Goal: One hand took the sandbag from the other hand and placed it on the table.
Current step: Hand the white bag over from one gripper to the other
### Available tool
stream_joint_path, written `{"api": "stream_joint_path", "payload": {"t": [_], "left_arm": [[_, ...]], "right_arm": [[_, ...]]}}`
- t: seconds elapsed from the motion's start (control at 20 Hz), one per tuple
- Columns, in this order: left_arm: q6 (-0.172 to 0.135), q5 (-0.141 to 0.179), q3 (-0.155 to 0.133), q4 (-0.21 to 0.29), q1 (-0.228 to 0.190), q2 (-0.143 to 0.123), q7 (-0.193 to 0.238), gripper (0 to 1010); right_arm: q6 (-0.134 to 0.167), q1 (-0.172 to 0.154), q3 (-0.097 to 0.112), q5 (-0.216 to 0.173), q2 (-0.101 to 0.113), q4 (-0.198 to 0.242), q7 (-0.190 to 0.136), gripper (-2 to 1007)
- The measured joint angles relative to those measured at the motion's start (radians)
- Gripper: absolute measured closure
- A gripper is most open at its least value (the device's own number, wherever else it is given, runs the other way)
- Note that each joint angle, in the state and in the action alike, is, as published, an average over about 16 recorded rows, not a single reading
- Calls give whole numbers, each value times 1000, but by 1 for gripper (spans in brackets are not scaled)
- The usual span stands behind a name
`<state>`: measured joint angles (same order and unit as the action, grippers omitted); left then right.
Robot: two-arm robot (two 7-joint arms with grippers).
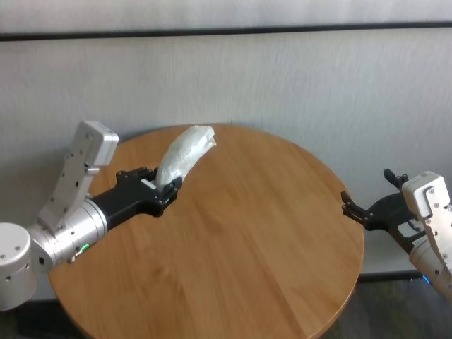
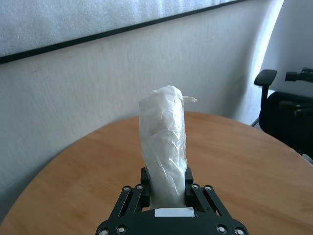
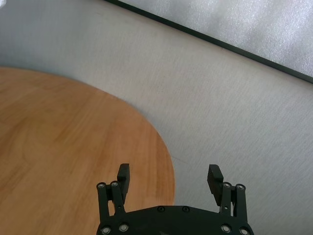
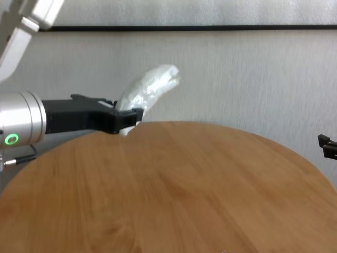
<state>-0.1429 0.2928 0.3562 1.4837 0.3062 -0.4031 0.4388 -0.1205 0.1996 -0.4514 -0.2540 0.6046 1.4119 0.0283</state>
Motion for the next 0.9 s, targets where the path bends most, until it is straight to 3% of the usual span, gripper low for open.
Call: {"api": "stream_joint_path", "payload": {"t": [0.5,0.9], "left_arm": [[30,41,26,35,8,-18,40,610],[28,69,45,46,23,-19,39,610]], "right_arm": [[0,0,0,0,0,0,0,3],[0,0,0,0,0,0,0,3]]}}
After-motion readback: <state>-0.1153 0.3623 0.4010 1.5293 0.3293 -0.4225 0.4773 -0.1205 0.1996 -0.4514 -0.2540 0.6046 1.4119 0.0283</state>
